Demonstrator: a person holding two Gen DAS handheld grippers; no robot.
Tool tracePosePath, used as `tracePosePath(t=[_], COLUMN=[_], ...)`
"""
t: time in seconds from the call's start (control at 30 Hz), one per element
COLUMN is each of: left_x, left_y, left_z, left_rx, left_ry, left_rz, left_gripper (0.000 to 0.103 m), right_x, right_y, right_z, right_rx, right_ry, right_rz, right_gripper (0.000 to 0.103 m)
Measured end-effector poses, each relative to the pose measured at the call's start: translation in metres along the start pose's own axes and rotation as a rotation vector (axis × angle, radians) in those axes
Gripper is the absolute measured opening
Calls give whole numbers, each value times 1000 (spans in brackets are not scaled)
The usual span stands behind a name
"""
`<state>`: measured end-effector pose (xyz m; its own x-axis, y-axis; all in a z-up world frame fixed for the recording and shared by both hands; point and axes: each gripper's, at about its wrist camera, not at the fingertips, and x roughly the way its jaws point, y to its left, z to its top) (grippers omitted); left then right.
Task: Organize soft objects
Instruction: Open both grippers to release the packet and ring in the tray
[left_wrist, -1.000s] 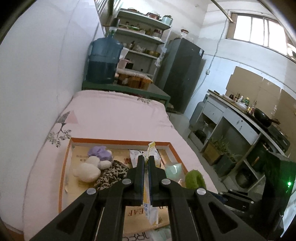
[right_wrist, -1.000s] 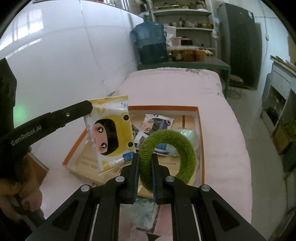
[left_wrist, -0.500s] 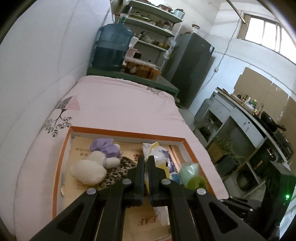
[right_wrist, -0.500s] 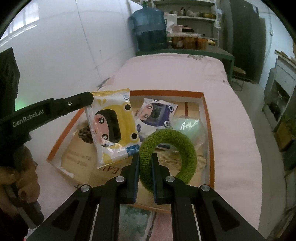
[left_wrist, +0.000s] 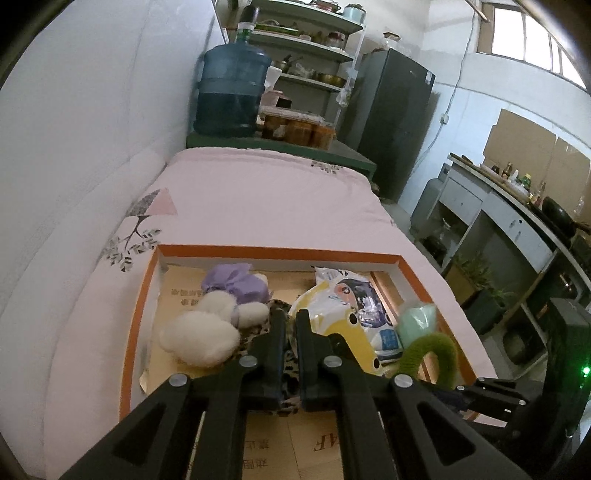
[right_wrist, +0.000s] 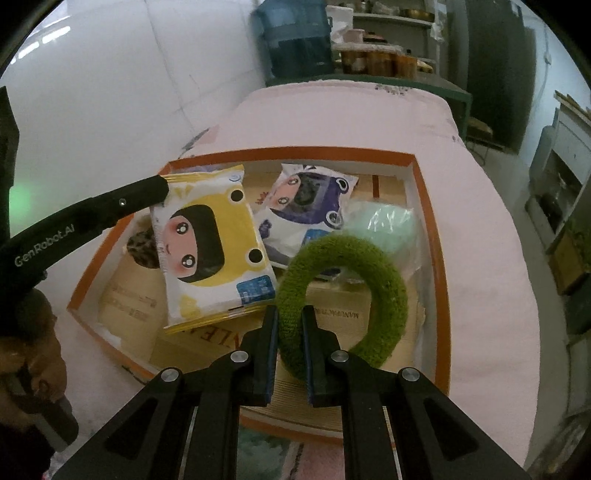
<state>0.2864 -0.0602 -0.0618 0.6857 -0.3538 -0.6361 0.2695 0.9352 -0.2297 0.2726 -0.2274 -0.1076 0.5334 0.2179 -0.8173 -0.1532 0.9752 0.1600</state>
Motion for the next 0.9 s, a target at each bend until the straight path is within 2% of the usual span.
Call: tracePosePath(t=[0.1,0.17,0.23,0.3,0.5,0.9], left_x=[0,-2,-8,-13,-30,-71], left_y=[1,0,-1,-2,-6,-18], left_z=[-1,-1,-1,0,3,-3], left_rx=[-1,1,3,7,22,70], left_ry=[11,0,-22,-40,-68,-112], left_rz=[0,0,-3,-4,12,66], left_gripper=[10,23,48,58,59,59], right_x=[2,2,1,0,-10,-41], right_y=[0,0,0,0,2,11], right_z=[2,2,2,1,1,-5], right_rx=[0,-1,1,2,8,18], right_ry=[2,1,-3,-5,-22,-62], right_rz=[4,1,1,0,-6,-20], right_gripper=[15,16,20,25,40,42])
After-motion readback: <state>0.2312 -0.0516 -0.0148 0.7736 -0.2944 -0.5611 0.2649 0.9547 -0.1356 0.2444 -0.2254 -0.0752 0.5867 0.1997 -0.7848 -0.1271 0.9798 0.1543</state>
